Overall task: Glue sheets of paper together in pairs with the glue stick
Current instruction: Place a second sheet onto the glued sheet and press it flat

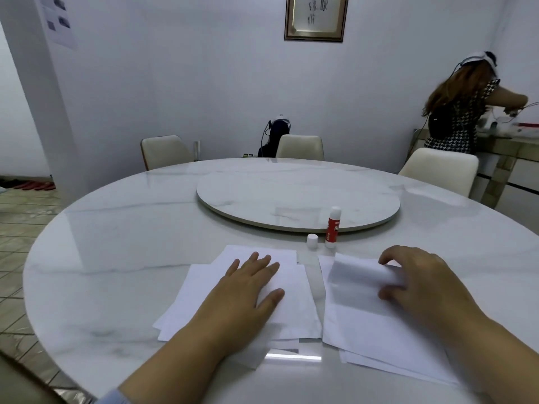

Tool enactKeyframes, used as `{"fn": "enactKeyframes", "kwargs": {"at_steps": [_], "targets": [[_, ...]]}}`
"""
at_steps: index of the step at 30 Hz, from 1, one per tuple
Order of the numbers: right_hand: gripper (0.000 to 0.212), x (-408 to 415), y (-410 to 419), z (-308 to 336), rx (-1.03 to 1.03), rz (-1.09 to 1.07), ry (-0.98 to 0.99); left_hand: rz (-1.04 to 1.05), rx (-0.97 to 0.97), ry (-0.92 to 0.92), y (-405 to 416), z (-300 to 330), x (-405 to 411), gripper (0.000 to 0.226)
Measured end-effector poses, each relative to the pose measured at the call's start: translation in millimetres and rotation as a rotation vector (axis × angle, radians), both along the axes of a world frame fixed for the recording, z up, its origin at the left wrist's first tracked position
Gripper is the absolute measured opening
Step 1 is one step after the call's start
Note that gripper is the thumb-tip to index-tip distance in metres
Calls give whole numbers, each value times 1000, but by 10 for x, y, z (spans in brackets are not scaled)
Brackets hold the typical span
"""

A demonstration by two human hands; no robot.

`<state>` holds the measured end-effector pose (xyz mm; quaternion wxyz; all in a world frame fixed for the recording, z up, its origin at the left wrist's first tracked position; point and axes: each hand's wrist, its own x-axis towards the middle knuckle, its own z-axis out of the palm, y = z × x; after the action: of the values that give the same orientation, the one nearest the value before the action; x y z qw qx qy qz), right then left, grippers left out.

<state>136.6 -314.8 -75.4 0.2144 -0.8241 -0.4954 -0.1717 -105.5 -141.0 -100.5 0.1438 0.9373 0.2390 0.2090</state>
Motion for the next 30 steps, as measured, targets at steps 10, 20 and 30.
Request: {"fn": "enactKeyframes", "kwargs": {"at_steps": [10, 20, 30], "targets": [[41, -65, -79, 32, 55, 17, 10, 78, -41, -104, 15, -2, -65, 48], [7, 51, -133, 446, 140, 25, -137, 202, -125, -380, 81, 79, -116, 35], [19, -104, -79, 1153, 719, 270, 759, -141, -912, -700, 86, 722, -501, 56]]}}
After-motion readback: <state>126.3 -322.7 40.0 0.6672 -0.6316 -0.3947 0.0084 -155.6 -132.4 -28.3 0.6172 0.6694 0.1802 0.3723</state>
